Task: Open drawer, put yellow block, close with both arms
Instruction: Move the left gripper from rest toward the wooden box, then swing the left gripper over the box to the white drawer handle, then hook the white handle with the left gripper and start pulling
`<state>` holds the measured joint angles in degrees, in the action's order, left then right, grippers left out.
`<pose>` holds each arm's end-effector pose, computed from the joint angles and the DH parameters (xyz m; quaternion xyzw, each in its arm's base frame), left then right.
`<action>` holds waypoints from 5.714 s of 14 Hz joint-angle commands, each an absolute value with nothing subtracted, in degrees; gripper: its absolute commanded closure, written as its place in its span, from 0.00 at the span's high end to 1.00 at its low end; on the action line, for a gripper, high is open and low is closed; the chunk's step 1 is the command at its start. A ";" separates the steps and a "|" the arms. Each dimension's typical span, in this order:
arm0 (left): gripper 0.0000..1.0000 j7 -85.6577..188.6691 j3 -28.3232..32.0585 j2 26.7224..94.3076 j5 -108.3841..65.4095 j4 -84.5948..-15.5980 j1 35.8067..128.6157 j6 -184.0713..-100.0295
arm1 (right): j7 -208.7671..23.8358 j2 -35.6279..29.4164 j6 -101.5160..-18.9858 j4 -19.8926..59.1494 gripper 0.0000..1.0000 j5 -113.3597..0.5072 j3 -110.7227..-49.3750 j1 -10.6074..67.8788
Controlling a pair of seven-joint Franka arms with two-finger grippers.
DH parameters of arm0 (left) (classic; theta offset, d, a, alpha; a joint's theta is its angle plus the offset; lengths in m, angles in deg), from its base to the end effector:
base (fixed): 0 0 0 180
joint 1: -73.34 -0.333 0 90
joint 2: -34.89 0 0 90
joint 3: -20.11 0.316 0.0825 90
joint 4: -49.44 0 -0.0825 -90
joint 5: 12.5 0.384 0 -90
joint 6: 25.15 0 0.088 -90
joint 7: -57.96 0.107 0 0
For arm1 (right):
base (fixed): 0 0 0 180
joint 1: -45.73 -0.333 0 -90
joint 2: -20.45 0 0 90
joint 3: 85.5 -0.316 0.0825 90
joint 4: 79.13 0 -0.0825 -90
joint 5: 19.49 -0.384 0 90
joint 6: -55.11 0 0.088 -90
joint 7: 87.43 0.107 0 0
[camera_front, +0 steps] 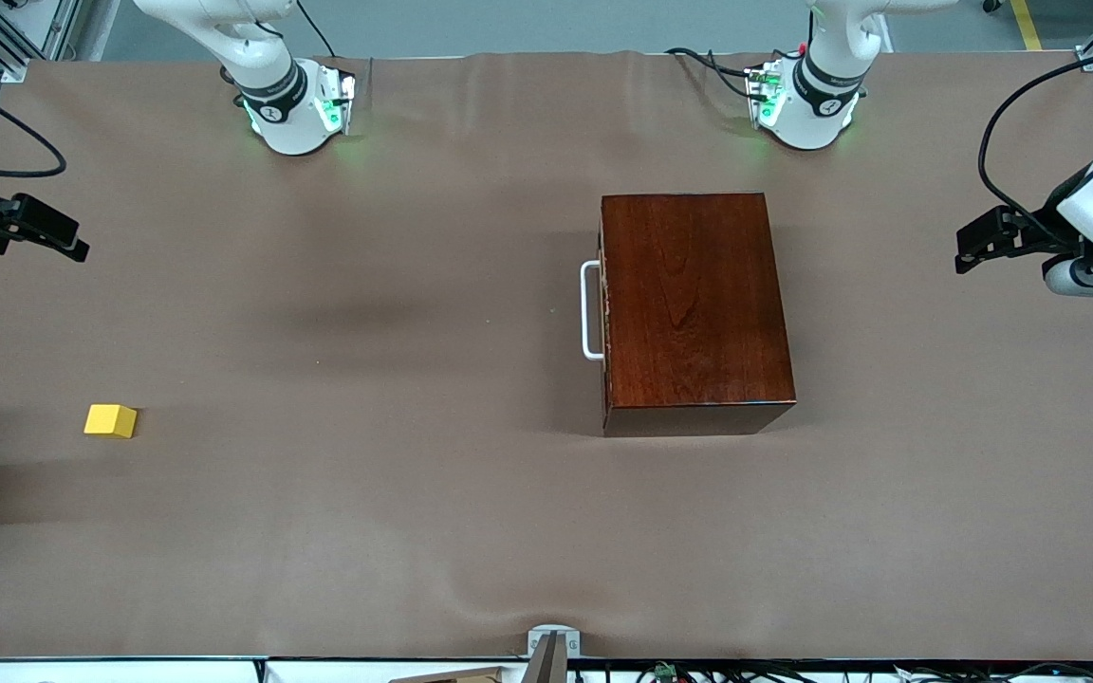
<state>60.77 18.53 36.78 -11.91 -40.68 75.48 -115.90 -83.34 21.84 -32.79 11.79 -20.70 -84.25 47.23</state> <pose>0.5641 -0.0353 0.6062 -0.9983 0.0571 0.0110 0.0048 0.5425 -0.0239 0.6271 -0.9981 0.0594 0.0144 0.0107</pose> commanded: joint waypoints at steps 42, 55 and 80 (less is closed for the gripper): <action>1.00 31.94 17.73 54.75 -24.36 -22.54 83.52 -115.41 | -83.21 21.76 -32.96 11.66 1.00 -21.34 -84.27 47.32; 1.00 -0.56 18.17 66.26 -9.71 -22.28 111.54 -120.77 | -83.21 21.76 -32.87 11.49 1.00 -21.34 -84.27 47.40; 1.00 -0.84 18.43 78.48 -1.60 -22.10 123.08 -127.28 | -83.21 21.68 -32.87 11.49 1.00 -21.34 -84.27 47.49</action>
